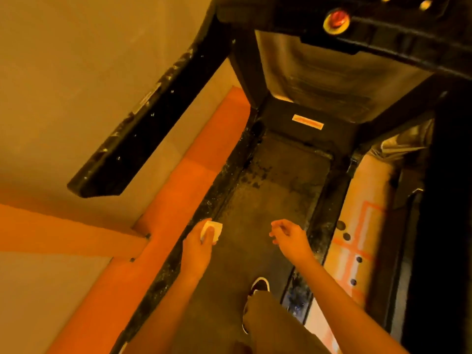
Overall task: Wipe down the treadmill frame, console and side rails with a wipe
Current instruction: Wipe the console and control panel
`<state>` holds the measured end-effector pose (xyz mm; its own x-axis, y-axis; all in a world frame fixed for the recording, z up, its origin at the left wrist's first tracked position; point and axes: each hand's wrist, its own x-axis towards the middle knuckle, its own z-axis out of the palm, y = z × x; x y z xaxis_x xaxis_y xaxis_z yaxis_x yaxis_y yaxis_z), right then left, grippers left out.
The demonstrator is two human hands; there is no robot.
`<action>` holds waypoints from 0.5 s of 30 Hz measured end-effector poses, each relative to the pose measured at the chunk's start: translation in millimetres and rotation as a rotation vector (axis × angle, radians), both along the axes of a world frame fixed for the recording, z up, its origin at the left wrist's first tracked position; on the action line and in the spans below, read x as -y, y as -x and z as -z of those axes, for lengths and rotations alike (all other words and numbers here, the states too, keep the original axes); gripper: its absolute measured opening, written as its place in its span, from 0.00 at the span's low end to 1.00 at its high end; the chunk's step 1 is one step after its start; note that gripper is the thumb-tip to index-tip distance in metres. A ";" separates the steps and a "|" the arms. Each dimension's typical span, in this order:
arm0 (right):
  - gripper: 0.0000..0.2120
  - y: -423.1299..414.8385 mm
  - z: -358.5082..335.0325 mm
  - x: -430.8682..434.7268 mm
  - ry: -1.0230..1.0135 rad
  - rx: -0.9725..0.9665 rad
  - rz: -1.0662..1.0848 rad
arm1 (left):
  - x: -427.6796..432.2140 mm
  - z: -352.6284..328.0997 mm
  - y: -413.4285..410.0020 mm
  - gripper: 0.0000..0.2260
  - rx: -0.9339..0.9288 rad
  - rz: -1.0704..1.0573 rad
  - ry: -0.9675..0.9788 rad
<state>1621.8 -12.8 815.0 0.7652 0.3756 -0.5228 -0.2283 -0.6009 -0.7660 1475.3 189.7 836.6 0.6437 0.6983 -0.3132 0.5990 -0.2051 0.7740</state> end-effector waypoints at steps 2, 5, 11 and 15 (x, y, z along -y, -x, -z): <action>0.07 -12.7 -31.6 1.9 -0.006 0.016 0.037 | -4.2 -27.6 -20.6 0.15 0.018 0.037 -0.012; 0.08 -38.1 -74.9 0.6 -0.017 0.054 0.095 | -8.9 -66.7 -56.7 0.09 0.070 0.099 -0.025; 0.09 -98.2 -142.2 -8.3 -0.054 0.150 0.152 | -20.8 -121.6 -135.4 0.12 0.146 0.208 -0.051; 0.10 -142.6 -167.0 -20.2 -0.086 0.202 0.188 | -36.5 -139.5 -193.3 0.13 0.189 0.250 -0.074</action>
